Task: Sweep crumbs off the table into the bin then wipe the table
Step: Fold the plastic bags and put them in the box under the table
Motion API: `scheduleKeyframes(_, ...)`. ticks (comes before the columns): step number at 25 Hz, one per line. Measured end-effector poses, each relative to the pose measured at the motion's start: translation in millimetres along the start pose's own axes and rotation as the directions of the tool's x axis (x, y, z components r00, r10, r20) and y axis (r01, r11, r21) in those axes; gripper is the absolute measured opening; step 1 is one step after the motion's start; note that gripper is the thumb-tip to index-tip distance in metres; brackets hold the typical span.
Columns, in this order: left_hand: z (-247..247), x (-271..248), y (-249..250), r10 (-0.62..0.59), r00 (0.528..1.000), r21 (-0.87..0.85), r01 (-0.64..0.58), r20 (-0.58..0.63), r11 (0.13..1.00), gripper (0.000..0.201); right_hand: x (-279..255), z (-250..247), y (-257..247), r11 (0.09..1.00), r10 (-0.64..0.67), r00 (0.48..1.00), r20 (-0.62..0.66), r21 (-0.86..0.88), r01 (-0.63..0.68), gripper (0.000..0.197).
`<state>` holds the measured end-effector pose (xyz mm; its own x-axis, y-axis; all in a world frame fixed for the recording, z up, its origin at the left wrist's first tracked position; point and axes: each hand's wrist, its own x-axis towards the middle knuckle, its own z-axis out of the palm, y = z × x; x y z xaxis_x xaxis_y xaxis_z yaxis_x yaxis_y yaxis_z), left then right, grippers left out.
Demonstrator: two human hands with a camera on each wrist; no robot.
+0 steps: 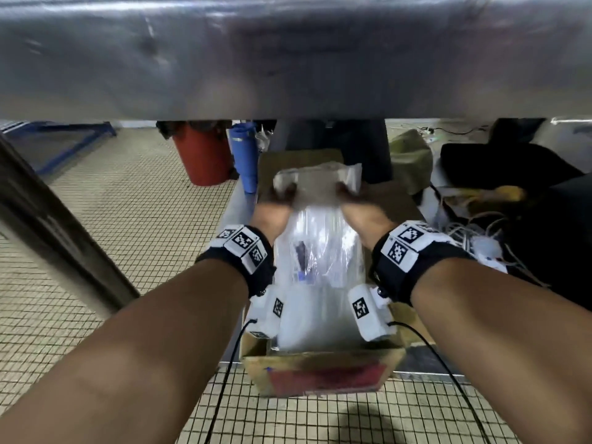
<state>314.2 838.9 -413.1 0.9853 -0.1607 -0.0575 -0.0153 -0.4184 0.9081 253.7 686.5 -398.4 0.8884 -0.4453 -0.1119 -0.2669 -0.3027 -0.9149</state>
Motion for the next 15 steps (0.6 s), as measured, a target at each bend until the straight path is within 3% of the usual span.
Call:
scheduleKeyframes(2, 9.6, -6.1, -11.9, -0.001, 1.0, 0.044, 0.002, -0.009, 0.999, 0.049, -6.7, 1.8, 11.0, 0.988, 0.076, 0.997, 0.027, -0.138, -0.072, 0.06)
scheduleKeyframes(4, 14.8, -12.1, -15.3, -0.03, 0.999, 0.084, 0.031, -0.022, 0.996, 0.06, -11.6, 6.7, 19.4, 0.971, 0.116, 0.993, -0.027, -0.209, -0.119, 0.064)
scheduleKeyframes(9, 26.6, -11.8, -50.9, -0.204, 0.976, 0.253, 0.179, 0.079, 0.951, 0.065, -14.6, 17.1, 37.5, 0.911, 0.233, 0.97, 0.076, -0.367, -0.19, 0.062)
scheduleKeyframes(12, 26.0, -10.6, -59.3, -0.193, 0.976, 0.315, 0.153, 0.1, 0.937, 0.062, -15.9, 21.6, 40.4, 0.851, 0.214, 0.97, 0.112, -0.509, -0.129, 0.062)
scheduleKeyframes(15, 25.9, -13.2, -59.9, -0.177, 0.977, 0.353, 0.126, 0.117, 0.927, 0.051, -17.0, 27.0, 40.0, 0.805, 0.132, 0.971, 0.2, -0.593, 0.013, 0.064)
